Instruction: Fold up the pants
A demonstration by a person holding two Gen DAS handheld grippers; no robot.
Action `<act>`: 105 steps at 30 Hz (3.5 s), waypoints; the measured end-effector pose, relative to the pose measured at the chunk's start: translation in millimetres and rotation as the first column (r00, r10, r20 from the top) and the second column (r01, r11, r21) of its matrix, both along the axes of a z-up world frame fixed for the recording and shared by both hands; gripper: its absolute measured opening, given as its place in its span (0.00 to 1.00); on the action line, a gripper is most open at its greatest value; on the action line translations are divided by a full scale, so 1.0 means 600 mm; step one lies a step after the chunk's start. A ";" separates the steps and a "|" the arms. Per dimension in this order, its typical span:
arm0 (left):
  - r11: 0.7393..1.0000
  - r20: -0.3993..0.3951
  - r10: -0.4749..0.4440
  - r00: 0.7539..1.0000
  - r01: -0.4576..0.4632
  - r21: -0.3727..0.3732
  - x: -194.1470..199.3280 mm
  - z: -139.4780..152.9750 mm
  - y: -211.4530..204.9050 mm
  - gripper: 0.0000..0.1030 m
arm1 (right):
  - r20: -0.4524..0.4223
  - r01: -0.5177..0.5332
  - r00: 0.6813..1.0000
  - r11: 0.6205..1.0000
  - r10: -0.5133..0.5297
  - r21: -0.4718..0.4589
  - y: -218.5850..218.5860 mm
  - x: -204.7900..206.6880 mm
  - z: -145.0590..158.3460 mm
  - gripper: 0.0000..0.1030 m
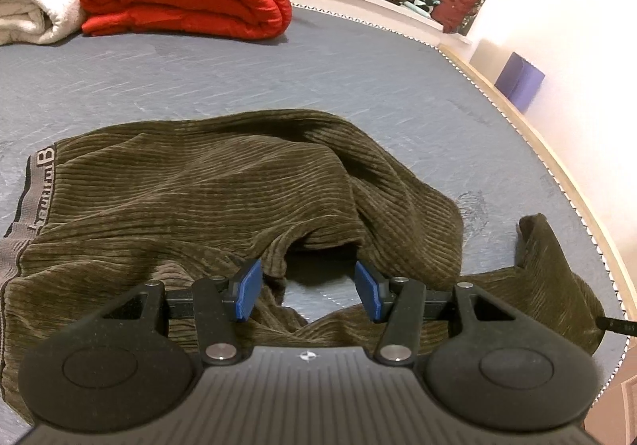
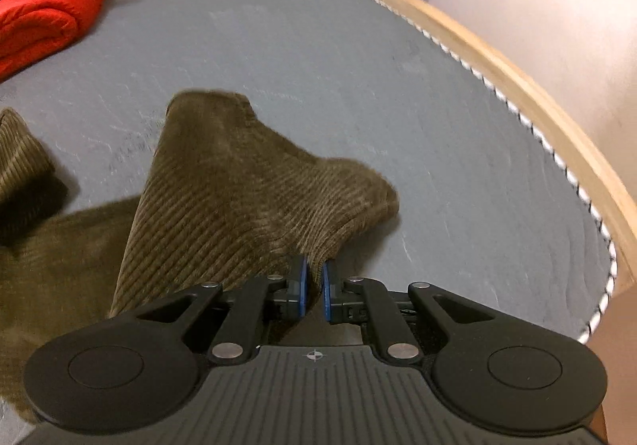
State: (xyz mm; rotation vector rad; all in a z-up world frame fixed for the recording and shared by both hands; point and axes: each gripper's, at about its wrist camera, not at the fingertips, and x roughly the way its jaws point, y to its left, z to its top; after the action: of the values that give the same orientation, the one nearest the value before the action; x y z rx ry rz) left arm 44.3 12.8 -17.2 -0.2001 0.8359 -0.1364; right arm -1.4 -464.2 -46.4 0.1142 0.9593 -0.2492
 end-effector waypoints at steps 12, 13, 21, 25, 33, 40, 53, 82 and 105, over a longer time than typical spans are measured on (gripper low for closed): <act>0.999 -0.013 -0.034 0.999 0.034 -0.028 0.003 0.001 -0.024 0.57 | -0.071 0.032 0.997 0.998 -0.035 -0.046 -0.079 -0.086 -0.002 0.03; 0.999 -0.010 -0.037 0.999 0.037 -0.030 0.002 0.003 -0.027 0.58 | -0.030 0.059 0.998 0.998 -0.059 -0.003 -0.090 -0.091 0.008 0.04; 0.999 -0.020 -0.033 0.999 0.033 -0.012 0.004 -0.006 -0.030 0.59 | 0.295 0.038 0.951 0.983 -0.090 0.178 -0.088 -0.041 0.077 0.32; 1.000 -0.023 -0.007 1.000 0.007 -0.016 0.007 -0.008 -0.013 0.59 | 0.299 0.015 0.950 0.972 -0.087 0.235 -0.059 0.039 0.053 0.42; 1.000 -0.037 0.031 0.999 -0.031 0.003 0.017 -0.021 0.021 0.59 | 0.188 0.092 0.966 0.918 -0.176 0.385 -0.080 0.188 -0.031 0.66; 0.999 -0.063 0.050 0.997 -0.051 -0.008 0.032 -0.033 0.039 0.59 | 0.063 0.136 0.984 0.935 -0.165 0.328 -0.068 0.240 -0.095 0.34; 1.000 -0.076 0.023 0.997 -0.024 -0.012 0.048 -0.043 0.016 0.59 | 0.467 0.262 0.829 0.951 -0.309 0.164 -0.116 0.193 -0.014 0.28; 0.999 -0.050 0.025 0.998 -0.026 -0.023 0.027 -0.025 0.025 0.64 | 0.238 0.488 0.843 0.872 -0.482 0.039 -0.270 0.069 -0.086 0.10; 0.995 -0.130 0.101 0.986 -0.099 0.024 -0.070 -0.009 0.328 0.23 | 0.473 -0.270 0.854 0.962 0.216 0.048 0.087 0.060 0.094 0.55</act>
State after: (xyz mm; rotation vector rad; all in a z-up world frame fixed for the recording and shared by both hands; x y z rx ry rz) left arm 2.4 209.9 -22.7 -0.2364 0.9555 -0.0219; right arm 34.4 -412.0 10.0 0.1469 0.4980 0.0717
